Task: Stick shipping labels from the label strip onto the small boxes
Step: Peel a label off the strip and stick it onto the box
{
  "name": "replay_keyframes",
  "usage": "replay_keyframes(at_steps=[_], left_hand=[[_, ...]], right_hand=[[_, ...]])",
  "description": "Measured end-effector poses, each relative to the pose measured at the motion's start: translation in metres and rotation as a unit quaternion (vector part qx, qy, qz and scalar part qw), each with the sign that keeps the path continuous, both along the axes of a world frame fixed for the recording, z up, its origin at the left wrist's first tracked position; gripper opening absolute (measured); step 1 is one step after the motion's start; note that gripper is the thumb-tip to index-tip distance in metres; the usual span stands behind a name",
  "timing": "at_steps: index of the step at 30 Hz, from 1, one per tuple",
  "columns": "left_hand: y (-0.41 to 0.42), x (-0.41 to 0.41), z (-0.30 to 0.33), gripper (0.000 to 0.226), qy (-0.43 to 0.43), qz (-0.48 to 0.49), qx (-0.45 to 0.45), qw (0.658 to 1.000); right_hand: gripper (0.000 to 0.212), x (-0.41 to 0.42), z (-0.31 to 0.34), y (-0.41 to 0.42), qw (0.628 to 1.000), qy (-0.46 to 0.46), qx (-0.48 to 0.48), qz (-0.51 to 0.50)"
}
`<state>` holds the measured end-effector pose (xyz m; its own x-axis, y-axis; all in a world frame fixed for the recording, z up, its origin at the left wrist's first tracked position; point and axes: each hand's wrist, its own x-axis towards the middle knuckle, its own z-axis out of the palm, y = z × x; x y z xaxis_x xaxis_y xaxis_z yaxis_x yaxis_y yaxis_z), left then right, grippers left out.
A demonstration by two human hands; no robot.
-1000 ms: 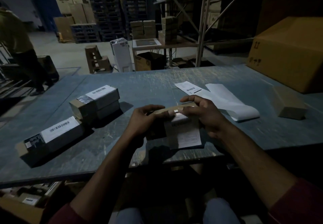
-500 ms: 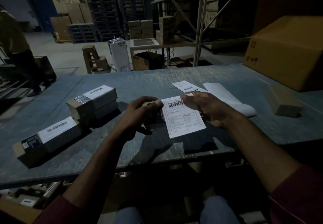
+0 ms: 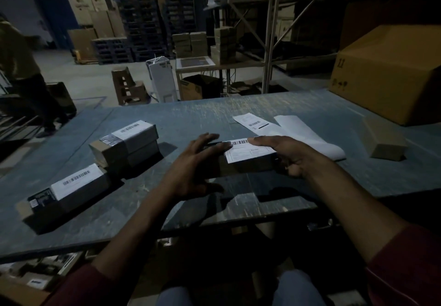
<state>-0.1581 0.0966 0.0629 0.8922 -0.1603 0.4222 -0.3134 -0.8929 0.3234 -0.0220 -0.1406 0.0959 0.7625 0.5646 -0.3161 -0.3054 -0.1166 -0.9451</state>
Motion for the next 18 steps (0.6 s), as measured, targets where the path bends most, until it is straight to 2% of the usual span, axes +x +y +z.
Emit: replay_keyframes(at_steps=[3, 7, 9, 11, 14, 18], left_hand=[[-0.002, 0.005, -0.004, 0.074, -0.096, -0.033, -0.005, 0.995], [-0.012, 0.007, 0.005, 0.051, -0.151, -0.052, 0.006, 0.987], [-0.011, 0.006, 0.007, 0.051, -0.159, -0.058, 0.003, 0.986], [-0.007, 0.005, 0.009, 0.056, -0.158, -0.064, 0.006, 0.985], [-0.003, 0.005, 0.011, 0.066, -0.135, -0.078, 0.007, 0.988], [-0.001, 0.004, 0.009, 0.068, -0.126, -0.076, 0.003, 0.989]], right_hand=[[0.03, -0.004, 0.003, -0.002, 1.0, 0.006, -0.023, 0.021], [0.022, -0.006, 0.007, -0.009, 0.997, 0.031, 0.045, 0.049], [0.03, -0.008, 0.008, -0.011, 0.995, 0.018, 0.062, 0.07], [0.041, -0.007, 0.005, -0.013, 0.995, -0.023, 0.036, 0.085], [0.039, -0.008, 0.001, -0.017, 0.995, -0.053, 0.013, 0.082], [0.051, -0.009, 0.0, -0.018, 0.993, -0.063, 0.016, 0.096]])
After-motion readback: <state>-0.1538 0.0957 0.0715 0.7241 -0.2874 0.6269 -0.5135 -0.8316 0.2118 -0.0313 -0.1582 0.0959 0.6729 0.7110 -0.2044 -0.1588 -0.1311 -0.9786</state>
